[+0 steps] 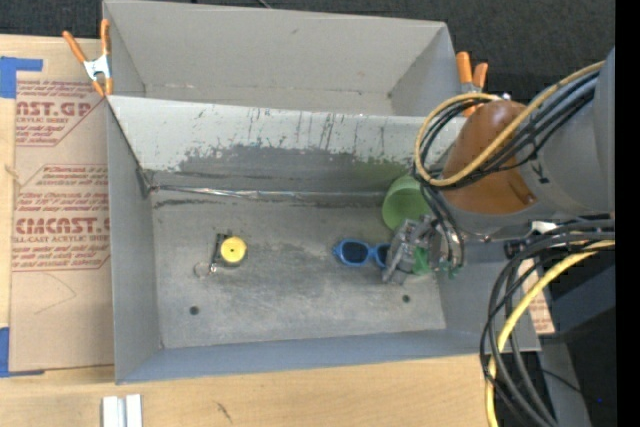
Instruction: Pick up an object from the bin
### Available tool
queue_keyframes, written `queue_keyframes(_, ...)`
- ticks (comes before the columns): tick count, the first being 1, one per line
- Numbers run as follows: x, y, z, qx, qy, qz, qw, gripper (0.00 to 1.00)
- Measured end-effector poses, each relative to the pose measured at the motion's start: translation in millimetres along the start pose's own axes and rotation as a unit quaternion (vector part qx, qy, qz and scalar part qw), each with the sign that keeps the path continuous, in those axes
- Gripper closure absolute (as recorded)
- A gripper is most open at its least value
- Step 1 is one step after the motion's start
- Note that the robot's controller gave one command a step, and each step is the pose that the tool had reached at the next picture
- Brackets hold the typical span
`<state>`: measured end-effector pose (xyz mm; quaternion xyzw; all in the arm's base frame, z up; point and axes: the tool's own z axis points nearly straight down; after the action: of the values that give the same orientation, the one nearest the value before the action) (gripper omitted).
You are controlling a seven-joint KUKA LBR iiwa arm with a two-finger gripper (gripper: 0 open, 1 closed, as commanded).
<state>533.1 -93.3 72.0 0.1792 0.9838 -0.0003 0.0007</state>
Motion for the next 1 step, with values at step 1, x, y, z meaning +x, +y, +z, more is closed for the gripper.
queue_keyframes(1,34.6,9.5,-109.1,-0.002,-0.0022,0.012,0.9999,1.0)
